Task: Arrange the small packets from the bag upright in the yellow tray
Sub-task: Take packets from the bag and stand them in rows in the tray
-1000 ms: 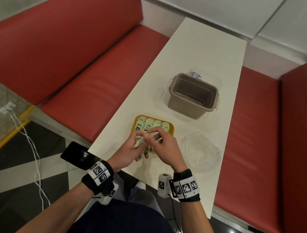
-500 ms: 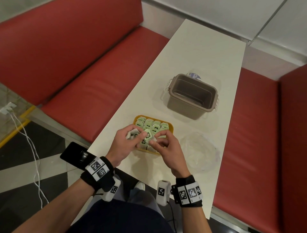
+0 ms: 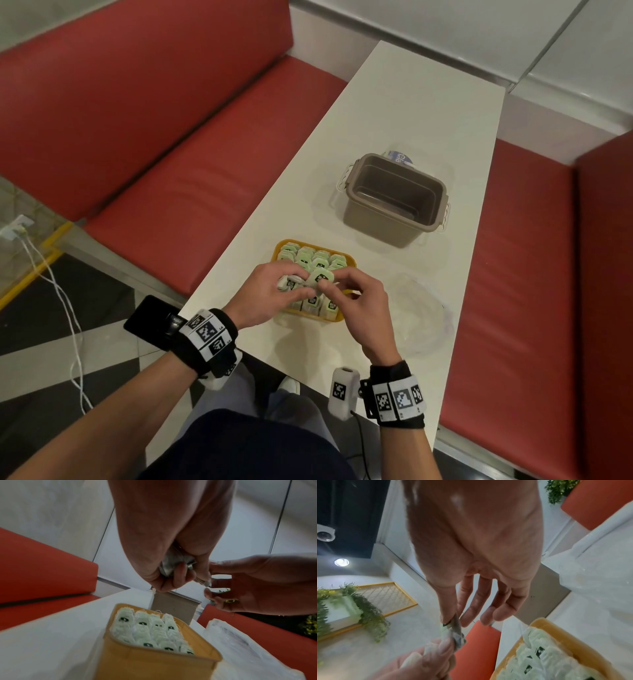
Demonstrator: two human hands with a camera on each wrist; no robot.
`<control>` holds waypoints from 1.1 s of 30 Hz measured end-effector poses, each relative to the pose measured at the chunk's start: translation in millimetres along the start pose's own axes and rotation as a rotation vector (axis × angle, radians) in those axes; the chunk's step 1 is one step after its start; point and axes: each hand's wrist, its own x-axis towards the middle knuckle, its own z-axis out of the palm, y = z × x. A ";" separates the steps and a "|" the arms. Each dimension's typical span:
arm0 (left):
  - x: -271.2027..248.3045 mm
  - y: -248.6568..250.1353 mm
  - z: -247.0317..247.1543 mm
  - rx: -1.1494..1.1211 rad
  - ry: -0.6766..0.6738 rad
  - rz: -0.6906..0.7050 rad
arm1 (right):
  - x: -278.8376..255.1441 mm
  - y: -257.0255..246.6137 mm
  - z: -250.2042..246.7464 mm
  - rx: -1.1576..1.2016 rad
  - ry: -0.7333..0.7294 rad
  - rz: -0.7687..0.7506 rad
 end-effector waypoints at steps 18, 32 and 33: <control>-12.0 -57.1 31.6 0.205 0.102 -0.170 | 5.4 49.5 11.9 -0.943 -0.005 0.082; -19.9 -64.1 43.8 0.322 0.048 -0.145 | 12.9 40.7 24.3 -1.219 0.127 0.155; -19.9 -64.0 45.0 0.336 0.046 -0.138 | 15.3 41.0 25.0 -1.235 0.098 0.183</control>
